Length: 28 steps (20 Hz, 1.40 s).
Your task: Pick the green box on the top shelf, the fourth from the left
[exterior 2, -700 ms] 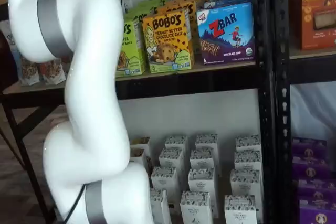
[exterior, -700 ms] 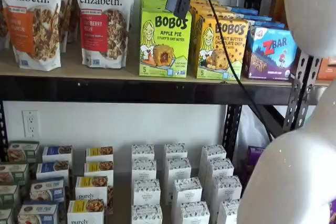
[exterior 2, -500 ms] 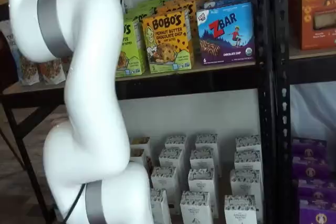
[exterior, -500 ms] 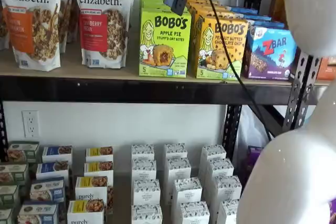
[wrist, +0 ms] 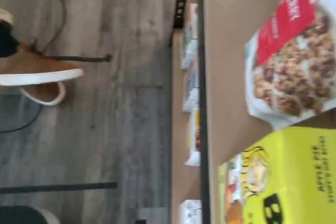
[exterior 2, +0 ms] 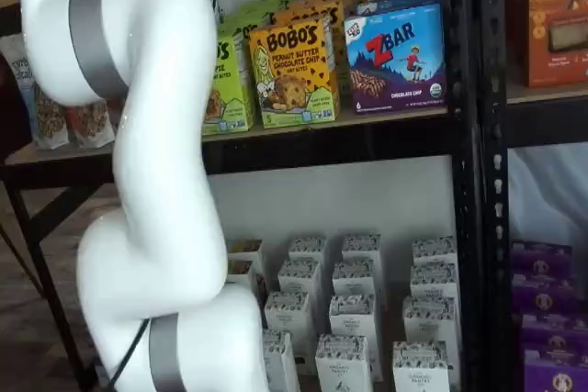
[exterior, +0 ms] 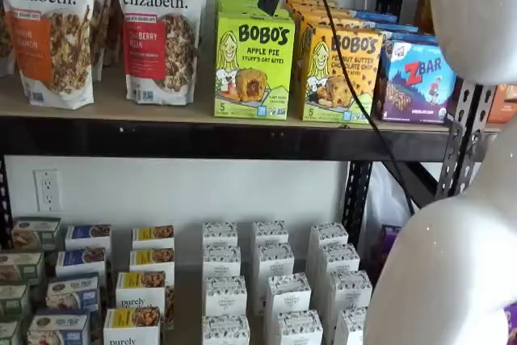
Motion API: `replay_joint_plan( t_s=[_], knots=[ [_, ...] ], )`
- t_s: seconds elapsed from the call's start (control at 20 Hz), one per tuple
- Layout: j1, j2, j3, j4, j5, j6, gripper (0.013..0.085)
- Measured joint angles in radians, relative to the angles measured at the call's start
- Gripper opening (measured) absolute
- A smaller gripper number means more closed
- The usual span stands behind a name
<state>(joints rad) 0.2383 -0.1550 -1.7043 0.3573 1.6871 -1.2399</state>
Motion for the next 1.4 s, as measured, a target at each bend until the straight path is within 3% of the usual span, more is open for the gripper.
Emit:
replay_joint_plan(
  t_s=[0.3, 0.55, 1.4],
  knots=[
    [-0.002, -0.001, 0.043, -0.021, -0.098, -0.018, 0.085],
    [-0.01, 0.017, 0.053, -0.031, -0.13, -0.036, 0.085],
    [-0.015, 0.042, 0.073, -0.068, -0.114, -0.06, 0.085]
  ],
)
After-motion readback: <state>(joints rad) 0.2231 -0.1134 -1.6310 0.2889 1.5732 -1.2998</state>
